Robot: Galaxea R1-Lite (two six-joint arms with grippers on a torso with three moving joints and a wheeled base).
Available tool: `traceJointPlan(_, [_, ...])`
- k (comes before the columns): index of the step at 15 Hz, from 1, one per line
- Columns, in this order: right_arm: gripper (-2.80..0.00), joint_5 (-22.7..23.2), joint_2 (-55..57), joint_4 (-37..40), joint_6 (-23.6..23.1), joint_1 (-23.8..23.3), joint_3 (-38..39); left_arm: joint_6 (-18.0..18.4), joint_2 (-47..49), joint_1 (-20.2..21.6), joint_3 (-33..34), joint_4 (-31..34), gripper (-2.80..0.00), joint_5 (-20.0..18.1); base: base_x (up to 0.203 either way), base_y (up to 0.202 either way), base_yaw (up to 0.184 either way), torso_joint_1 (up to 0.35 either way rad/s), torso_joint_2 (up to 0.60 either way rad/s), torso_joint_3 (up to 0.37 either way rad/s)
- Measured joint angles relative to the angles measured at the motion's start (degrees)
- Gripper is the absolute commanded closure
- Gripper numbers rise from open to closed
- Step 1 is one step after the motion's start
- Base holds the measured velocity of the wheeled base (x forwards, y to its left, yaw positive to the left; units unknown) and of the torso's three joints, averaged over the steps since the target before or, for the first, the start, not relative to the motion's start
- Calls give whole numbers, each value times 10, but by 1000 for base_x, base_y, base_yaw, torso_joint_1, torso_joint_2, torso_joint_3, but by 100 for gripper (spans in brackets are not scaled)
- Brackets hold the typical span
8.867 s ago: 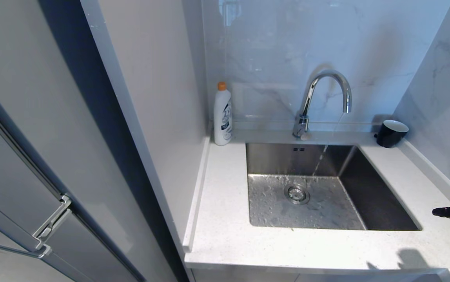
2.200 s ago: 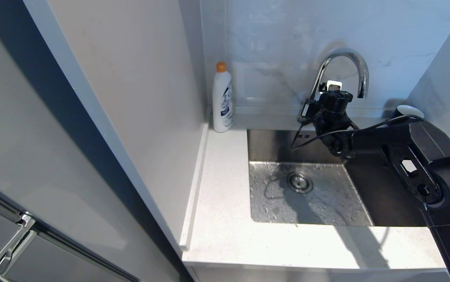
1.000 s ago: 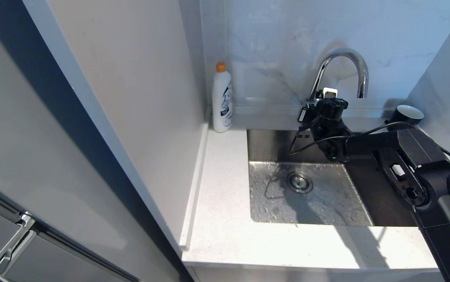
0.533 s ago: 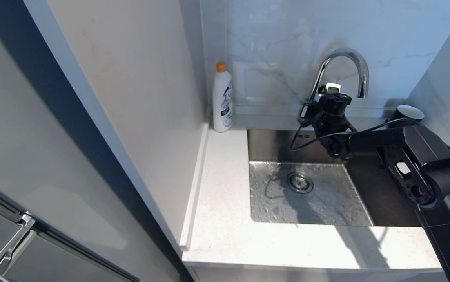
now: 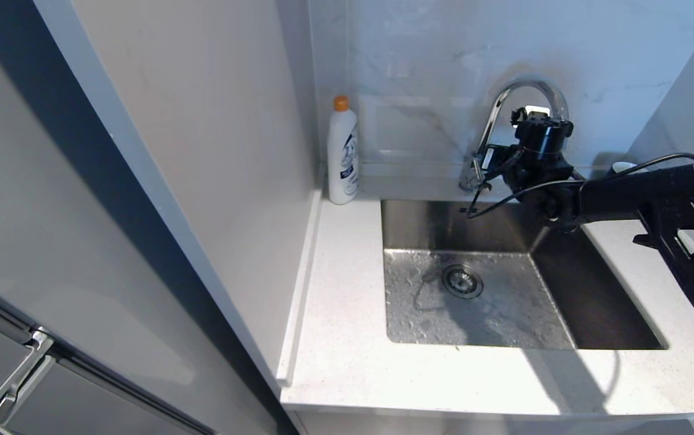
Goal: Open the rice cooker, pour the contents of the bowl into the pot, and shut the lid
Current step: Turn off the tap, then pick up the bowl on the table
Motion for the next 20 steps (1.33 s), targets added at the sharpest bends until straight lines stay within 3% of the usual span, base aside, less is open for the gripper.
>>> traceJointPlan(7, [0,51,-181,168,21,47,177,0,0,0,0,0,0,0,0,0,0,0,0,0])
traceJointPlan(13, [0,172,-437,379,77,47,344,0,0,0,0,0,0,0,0,0,0,0,0,0])
traceJointPlan(20, [0,186,-833,528,50,44,504,1,0,0,0,-1,0,0,0,0,0,0,0,0])
